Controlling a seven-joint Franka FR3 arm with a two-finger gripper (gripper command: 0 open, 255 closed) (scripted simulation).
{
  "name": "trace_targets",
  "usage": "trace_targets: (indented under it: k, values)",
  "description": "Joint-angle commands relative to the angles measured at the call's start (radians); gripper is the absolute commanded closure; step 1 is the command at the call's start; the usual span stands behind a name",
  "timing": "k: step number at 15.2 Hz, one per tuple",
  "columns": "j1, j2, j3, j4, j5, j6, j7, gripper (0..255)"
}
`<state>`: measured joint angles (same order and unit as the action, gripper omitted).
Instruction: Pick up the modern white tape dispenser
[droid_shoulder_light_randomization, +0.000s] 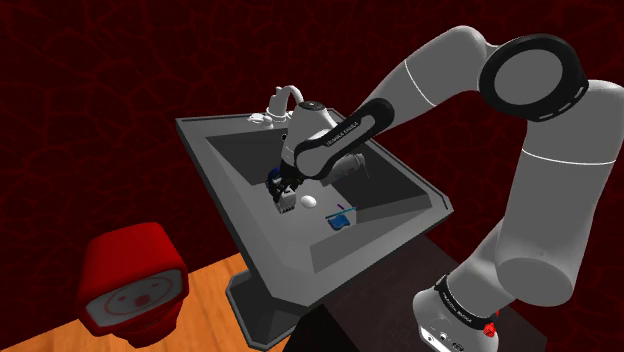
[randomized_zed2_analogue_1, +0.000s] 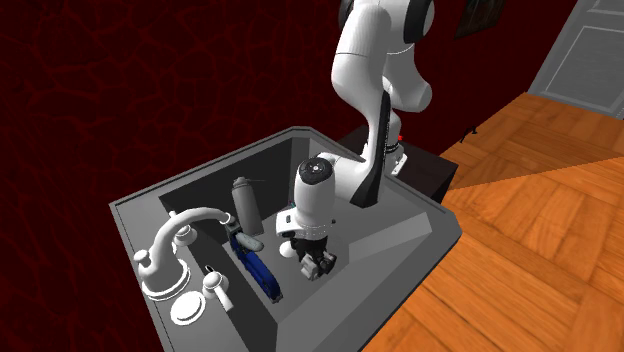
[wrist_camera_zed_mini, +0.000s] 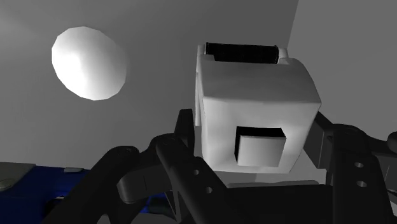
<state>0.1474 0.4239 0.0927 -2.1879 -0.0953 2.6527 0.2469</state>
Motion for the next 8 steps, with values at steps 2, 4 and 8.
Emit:
trace_targets:
  k: [2,4,8]
  values:
    - [0.001,0.0,0.001,-0.001,0.0,-0.001,0.0,255]
    - [-0.001,-0.011,0.002,-0.004,0.003,-0.009,-0.002,255]
    - [-0.006,-0.058,0.009,-0.007,0.012,-0.053,-0.009,255]
